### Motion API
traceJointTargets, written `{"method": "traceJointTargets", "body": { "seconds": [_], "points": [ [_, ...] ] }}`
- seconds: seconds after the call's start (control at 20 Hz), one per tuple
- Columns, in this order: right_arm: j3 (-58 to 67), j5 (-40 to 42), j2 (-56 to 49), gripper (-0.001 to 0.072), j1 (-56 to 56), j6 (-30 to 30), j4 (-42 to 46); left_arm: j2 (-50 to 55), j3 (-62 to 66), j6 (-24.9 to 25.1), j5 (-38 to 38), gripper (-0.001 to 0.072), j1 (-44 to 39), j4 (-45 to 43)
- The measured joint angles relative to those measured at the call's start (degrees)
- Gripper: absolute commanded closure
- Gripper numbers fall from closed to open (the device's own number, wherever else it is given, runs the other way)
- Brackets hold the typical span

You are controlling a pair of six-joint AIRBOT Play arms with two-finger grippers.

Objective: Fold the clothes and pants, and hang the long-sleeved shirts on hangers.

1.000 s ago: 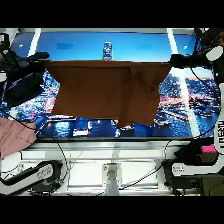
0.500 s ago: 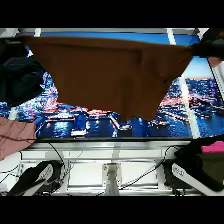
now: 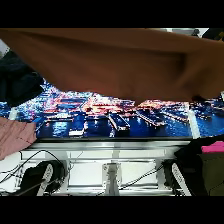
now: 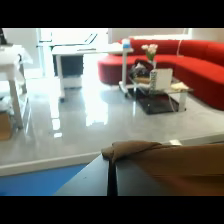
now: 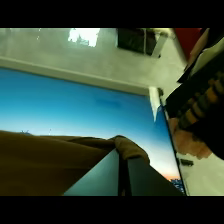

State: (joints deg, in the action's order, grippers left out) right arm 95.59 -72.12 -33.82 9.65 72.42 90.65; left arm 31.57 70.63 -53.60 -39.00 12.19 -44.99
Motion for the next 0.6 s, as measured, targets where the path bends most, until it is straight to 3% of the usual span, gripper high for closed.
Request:
{"method": "traceJointTargets", "body": {
  "seconds": [0.3,0.6],
  "points": [
    [5.7,-4.0,-0.5,0.0701,0.0,1.2,0.7,-3.6,0.0,-7.2,-2.1,0.0695,0.0,-3.2],
    [6.5,-3.9,-16.6,0.0699,0.0,1.5,-0.4,9.6,0.0,-12.7,-2.8,0.0693,0.0,-6.8]
  ]
}}
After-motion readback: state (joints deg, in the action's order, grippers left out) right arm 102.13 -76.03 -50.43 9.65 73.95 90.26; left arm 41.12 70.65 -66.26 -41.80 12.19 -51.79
